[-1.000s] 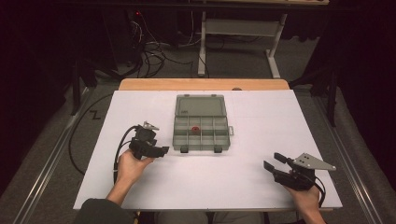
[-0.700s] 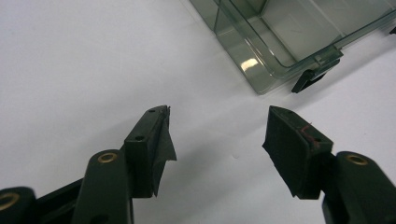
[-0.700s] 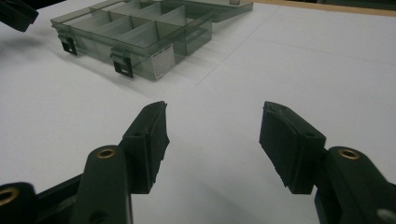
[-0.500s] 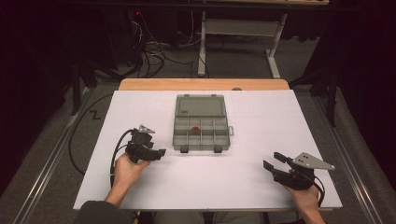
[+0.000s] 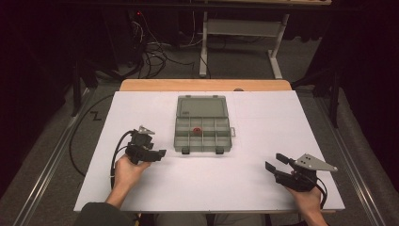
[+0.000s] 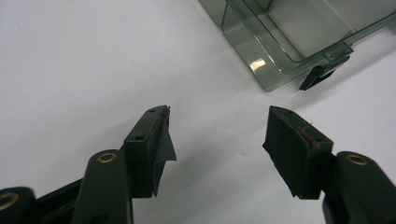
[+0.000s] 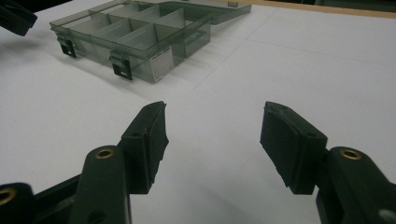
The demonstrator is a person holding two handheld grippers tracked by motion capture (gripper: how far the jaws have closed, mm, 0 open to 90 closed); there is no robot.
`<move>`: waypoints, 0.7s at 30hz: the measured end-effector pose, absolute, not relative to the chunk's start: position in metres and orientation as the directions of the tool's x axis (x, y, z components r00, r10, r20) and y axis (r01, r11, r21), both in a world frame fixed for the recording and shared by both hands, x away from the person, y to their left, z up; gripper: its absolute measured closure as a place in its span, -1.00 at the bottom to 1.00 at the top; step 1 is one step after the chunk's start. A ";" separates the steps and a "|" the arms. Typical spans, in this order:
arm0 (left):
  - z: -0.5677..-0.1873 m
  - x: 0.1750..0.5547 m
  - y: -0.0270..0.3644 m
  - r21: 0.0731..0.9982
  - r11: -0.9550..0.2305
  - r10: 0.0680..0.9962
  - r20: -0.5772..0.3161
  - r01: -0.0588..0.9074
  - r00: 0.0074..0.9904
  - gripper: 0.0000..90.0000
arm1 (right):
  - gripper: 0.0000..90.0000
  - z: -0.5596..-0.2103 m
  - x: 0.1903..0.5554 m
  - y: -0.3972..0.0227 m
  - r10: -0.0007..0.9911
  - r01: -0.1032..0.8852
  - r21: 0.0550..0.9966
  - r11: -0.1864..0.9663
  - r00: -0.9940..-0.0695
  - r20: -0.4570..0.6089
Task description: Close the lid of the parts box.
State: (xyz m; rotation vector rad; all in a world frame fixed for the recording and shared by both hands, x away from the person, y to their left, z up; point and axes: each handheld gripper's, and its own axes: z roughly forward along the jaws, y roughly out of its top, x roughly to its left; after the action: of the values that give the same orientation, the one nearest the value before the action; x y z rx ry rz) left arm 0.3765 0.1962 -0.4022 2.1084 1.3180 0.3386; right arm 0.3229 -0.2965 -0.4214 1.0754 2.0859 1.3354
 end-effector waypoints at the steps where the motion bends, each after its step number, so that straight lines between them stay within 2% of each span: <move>1: -0.402 0.377 0.197 0.624 -0.309 0.877 -0.106 0.718 0.469 -0.11 | -0.06 -0.421 0.323 -0.296 0.798 0.377 0.897 0.232 -0.601 0.046; 21: -0.402 0.388 0.199 0.629 -0.300 0.879 -0.111 0.717 0.465 -0.12 | -0.05 -0.414 0.330 -0.283 0.781 0.384 0.888 0.254 -0.623 0.046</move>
State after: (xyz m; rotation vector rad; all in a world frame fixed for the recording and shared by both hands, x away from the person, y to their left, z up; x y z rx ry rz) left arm 0.3882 0.1989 -0.4016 2.0977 1.3210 0.3385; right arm 0.3295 -0.2826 -0.4140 1.0608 2.1266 1.3291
